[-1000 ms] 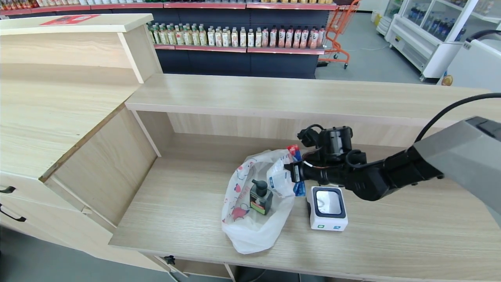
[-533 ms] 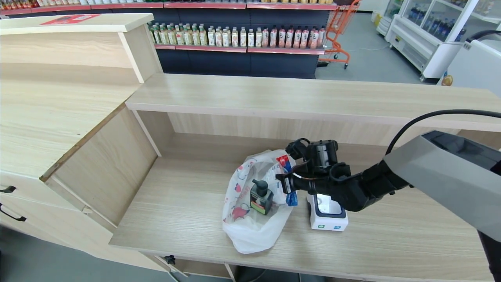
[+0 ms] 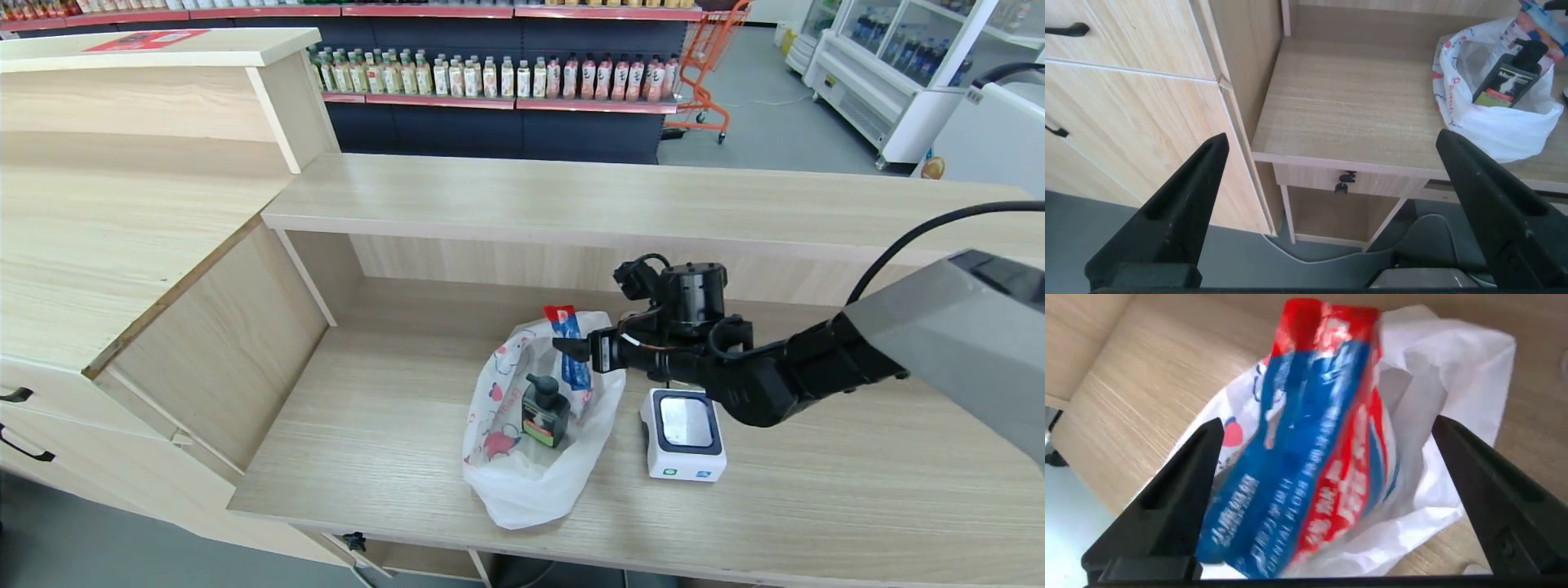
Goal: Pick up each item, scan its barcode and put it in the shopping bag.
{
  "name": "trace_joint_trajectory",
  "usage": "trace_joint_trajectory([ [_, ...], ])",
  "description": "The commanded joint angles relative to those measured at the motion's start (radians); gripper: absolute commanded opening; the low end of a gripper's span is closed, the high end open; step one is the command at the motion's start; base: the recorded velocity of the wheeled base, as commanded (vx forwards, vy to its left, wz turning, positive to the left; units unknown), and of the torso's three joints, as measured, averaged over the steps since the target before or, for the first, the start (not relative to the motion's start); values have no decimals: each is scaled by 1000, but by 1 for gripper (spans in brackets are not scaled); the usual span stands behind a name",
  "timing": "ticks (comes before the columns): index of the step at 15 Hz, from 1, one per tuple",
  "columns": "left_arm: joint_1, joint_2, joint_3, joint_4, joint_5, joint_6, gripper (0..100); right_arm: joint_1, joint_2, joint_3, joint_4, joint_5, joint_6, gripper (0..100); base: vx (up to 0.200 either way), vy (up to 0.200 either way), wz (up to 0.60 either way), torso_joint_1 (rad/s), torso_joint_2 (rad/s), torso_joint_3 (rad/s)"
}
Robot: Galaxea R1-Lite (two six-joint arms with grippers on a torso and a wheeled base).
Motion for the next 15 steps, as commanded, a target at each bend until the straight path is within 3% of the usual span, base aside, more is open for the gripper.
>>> trace_joint_trajectory([
  [1, 0, 0, 0, 0, 0, 0, 100, -9, -127, 76, -2, 0, 8, 100, 0, 0, 0, 0, 0, 0],
  [6, 0, 0, 0, 0, 0, 0, 100, -99, -266, 202, -9, 2, 6, 100, 0, 0, 0, 0, 0, 0],
  [9, -1, 0, 0, 0, 0, 0, 100, -188, -346, 221, 77, -7, -6, 100, 0, 0, 0, 0, 0, 0],
  [12, 0, 0, 0, 0, 0, 0, 100, -294, -519, 268, 106, -10, -46, 100, 0, 0, 0, 0, 0, 0],
  [15, -1, 2, 0, 0, 0, 0, 100, -349, -745, 320, 233, -7, -124, 100, 0, 0, 0, 0, 0, 0],
])
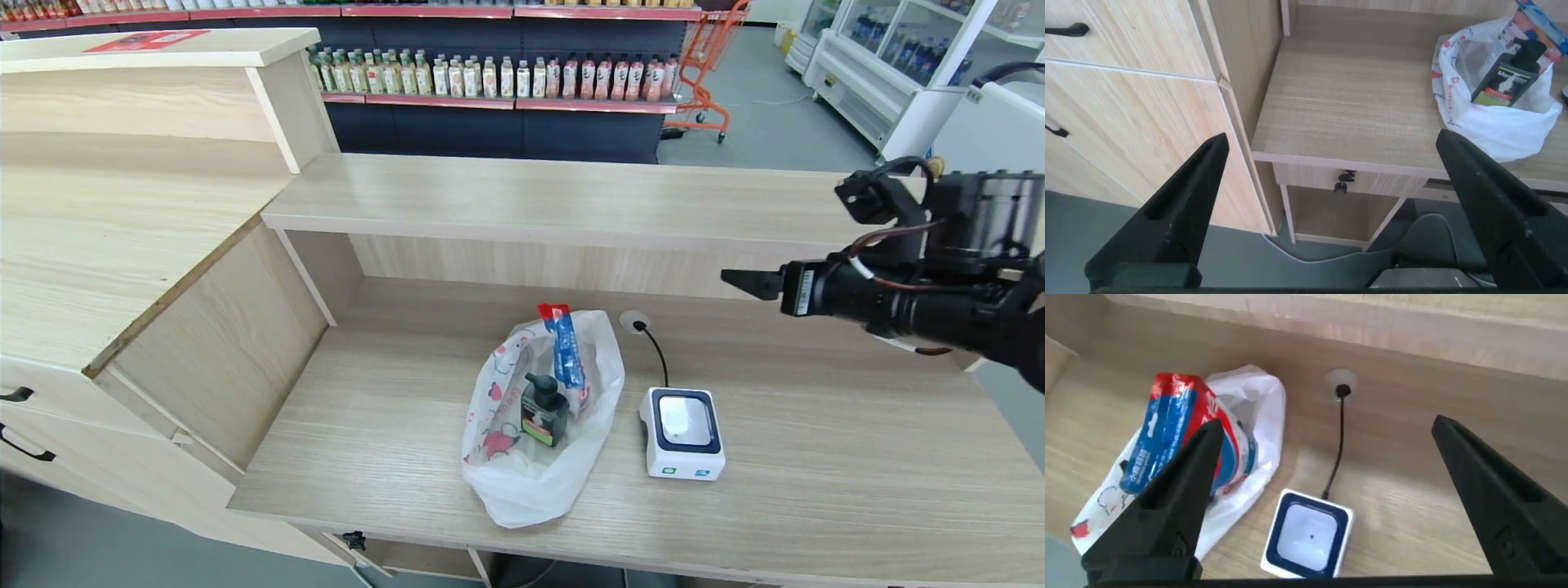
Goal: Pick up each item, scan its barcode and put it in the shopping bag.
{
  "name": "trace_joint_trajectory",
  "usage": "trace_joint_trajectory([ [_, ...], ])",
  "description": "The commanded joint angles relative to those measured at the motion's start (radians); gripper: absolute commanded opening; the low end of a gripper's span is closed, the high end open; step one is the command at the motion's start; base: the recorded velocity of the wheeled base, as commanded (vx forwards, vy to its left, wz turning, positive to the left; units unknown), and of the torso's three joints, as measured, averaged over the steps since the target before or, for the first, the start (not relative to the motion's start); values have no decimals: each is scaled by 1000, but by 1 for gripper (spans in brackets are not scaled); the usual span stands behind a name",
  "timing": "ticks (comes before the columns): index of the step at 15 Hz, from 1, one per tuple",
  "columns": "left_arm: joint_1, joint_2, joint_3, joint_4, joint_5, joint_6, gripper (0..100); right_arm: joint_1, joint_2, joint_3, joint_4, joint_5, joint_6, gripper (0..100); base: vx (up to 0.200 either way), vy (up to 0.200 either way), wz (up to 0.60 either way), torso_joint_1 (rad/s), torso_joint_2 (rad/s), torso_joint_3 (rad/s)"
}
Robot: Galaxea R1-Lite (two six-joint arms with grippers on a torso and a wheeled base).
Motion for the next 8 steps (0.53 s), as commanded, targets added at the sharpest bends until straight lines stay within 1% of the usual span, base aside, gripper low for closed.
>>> trace_joint_trajectory([
  [1, 0, 0, 0, -1, 0, 0, 100, -52, -300, 92, 115, -3, -51, 100, 0, 0, 0, 0, 0, 0],
  [2, -1, 0, 0, -1, 0, 0, 100, -76, -470, 199, 198, -9, -88, 100, 0, 0, 0, 0, 0, 0],
  [3, -1, 0, 0, -1, 0, 0, 100, -76, -645, 320, 253, -29, -96, 100, 0, 0, 0, 0, 0, 0],
  [4, -1, 0, 0, -1, 0, 0, 100, -78, -802, 437, 281, -47, -97, 100, 0, 0, 0, 0, 0, 0],
  [6, -1, 0, 0, -1, 0, 0, 100, -78, -1090, 684, 276, -130, -99, 100, 0, 0, 0, 0, 0, 0],
  [7, -1, 0, 0, -1, 0, 0, 100, -86, -1220, 796, 268, -150, -99, 100, 0, 0, 0, 0, 0, 0],
  [8, 0, 0, 0, -1, 0, 0, 100, -110, -1363, 900, 258, -145, -102, 100, 0, 0, 0, 0, 0, 0],
])
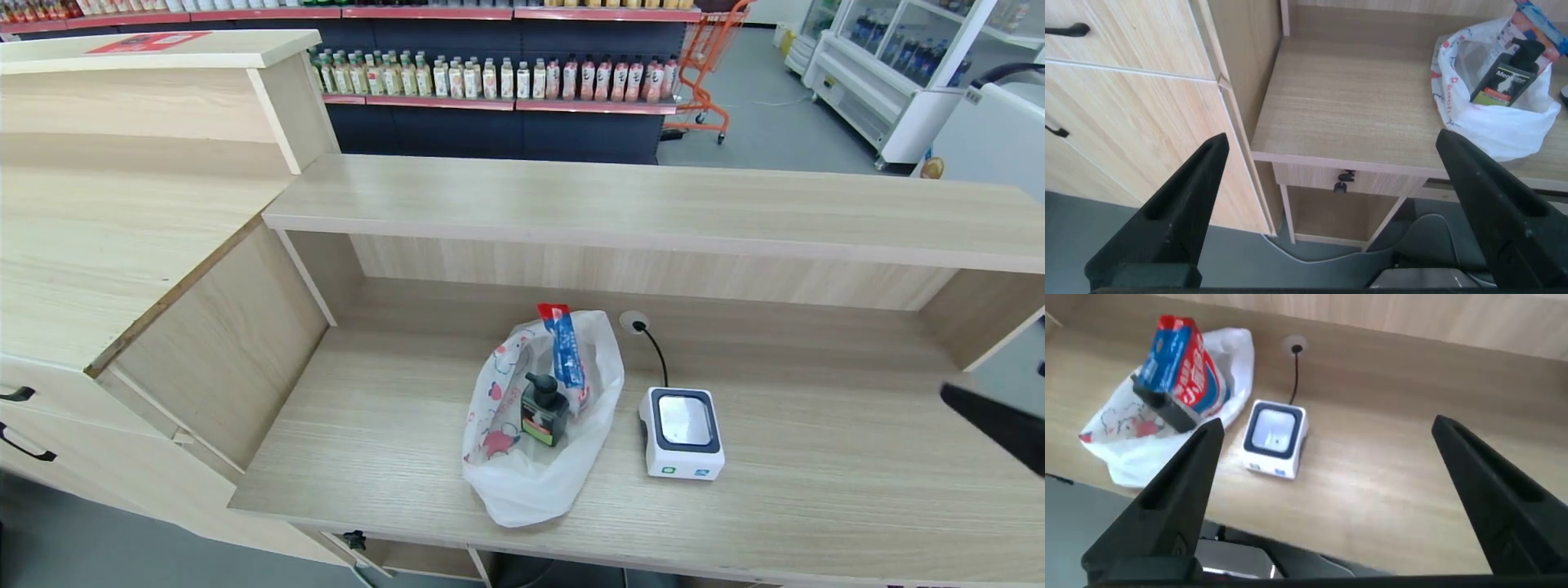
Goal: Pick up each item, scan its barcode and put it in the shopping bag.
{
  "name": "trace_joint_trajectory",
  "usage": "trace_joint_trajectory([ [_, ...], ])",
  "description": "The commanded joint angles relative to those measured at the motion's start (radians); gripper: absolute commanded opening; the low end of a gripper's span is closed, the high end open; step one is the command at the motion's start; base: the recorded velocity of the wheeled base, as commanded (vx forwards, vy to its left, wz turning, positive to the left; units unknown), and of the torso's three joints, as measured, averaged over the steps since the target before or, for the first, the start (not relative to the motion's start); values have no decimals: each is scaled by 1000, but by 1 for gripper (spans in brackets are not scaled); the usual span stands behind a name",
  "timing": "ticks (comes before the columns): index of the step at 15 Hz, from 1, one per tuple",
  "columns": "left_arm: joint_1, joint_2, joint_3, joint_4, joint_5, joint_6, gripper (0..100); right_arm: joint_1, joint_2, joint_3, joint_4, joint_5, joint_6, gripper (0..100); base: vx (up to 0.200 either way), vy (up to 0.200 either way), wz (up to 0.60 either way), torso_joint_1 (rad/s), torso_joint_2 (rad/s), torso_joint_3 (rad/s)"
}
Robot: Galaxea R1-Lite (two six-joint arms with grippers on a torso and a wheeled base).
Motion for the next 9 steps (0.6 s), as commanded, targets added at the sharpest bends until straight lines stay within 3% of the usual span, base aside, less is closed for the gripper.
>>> trace_joint_trajectory([
  [1, 1, 0, 0, 0, 0, 0, 100, -49, -631, 442, 29, -62, -24, 100, 0, 0, 0, 0, 0, 0],
  [3, -1, 0, 0, 0, 0, 0, 100, -75, -789, 442, 204, -59, -45, 100, 0, 0, 0, 0, 0, 0],
  [9, 1, 0, 0, 0, 0, 0, 100, -89, -815, 442, 179, -65, -16, 100, 0, 0, 0, 0, 0, 0],
])
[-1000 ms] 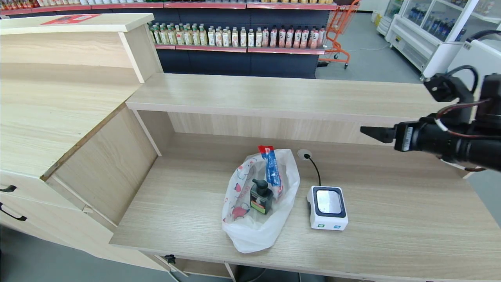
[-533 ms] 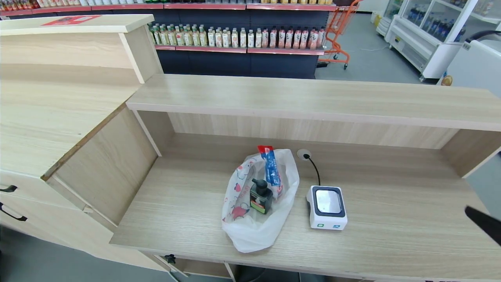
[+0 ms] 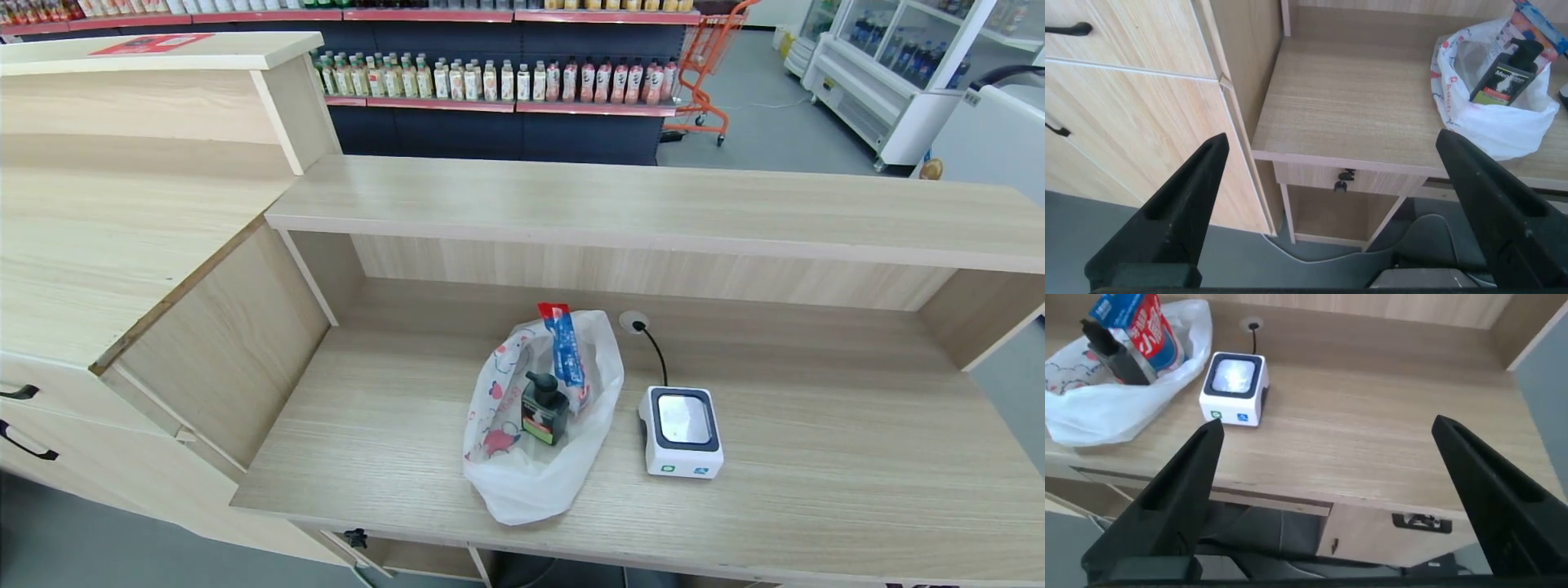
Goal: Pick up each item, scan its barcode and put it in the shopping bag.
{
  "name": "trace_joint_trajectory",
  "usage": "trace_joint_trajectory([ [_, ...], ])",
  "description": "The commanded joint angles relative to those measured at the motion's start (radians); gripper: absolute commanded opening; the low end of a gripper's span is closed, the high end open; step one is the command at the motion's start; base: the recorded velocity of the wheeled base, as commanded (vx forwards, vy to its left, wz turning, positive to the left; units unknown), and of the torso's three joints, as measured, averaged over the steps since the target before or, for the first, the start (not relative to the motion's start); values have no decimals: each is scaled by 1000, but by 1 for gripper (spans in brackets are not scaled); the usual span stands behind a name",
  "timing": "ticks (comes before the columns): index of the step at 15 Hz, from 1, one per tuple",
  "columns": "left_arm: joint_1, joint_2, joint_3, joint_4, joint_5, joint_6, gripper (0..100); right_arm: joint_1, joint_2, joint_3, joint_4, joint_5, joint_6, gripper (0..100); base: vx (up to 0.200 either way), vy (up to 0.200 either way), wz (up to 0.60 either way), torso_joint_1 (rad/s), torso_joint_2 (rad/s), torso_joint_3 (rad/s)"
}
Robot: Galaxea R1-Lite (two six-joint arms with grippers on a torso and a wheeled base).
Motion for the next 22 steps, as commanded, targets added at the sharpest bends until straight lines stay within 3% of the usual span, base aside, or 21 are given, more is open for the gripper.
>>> trace_joint_trajectory([
  [1, 1, 1, 0, 0, 0, 0, 100, -2, -39, 5, 1, 1, 27, 100, 0, 0, 0, 0, 0, 0],
  [3, 1, 0, 0, 0, 0, 0, 100, -4, -39, 5, 62, 2, 73, 100, 0, 0, 0, 0, 0, 0],
  [10, 1, 1, 0, 0, -2, 1, 100, -4, -39, 5, 67, -1, 84, 100, 0, 0, 0, 0, 0, 0],
  [19, 0, 0, 0, 0, 0, 4, 100, -4, -39, 5, 67, -1, 85, 100, 0, -200, 0, 1, 1, 2],
  [22, 0, 0, 0, 0, 0, 1, 100, -4, -39, 5, 67, -1, 85, 100, 0, 0, 0, 0, 0, 0],
])
